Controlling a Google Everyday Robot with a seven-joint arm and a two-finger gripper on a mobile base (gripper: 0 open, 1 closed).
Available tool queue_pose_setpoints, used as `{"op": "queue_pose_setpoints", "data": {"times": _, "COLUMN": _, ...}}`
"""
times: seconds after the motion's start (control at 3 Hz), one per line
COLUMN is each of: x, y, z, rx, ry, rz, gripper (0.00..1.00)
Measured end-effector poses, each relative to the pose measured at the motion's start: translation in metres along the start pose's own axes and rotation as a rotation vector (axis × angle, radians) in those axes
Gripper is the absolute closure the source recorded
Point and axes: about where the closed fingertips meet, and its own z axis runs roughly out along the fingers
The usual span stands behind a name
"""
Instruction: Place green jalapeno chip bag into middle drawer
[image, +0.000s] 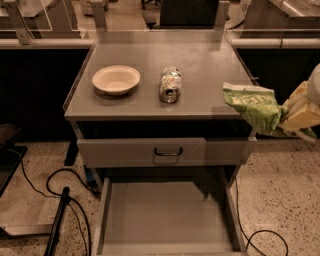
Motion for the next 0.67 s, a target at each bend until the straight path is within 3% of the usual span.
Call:
{"op": "queue_pose_setpoints", "data": {"times": 0.33, "x": -0.0136, "y": 0.0661, "z": 0.0355, "rx": -0.173, "ry": -0.046, "rz": -0.023, "gripper": 1.0}}
{"op": "queue_pose_setpoints", "data": {"times": 0.67, "x": -0.0135, "y": 0.066, "z": 0.0357, "rx": -0.173, "ry": -0.046, "rz": -0.023, "gripper": 1.0}}
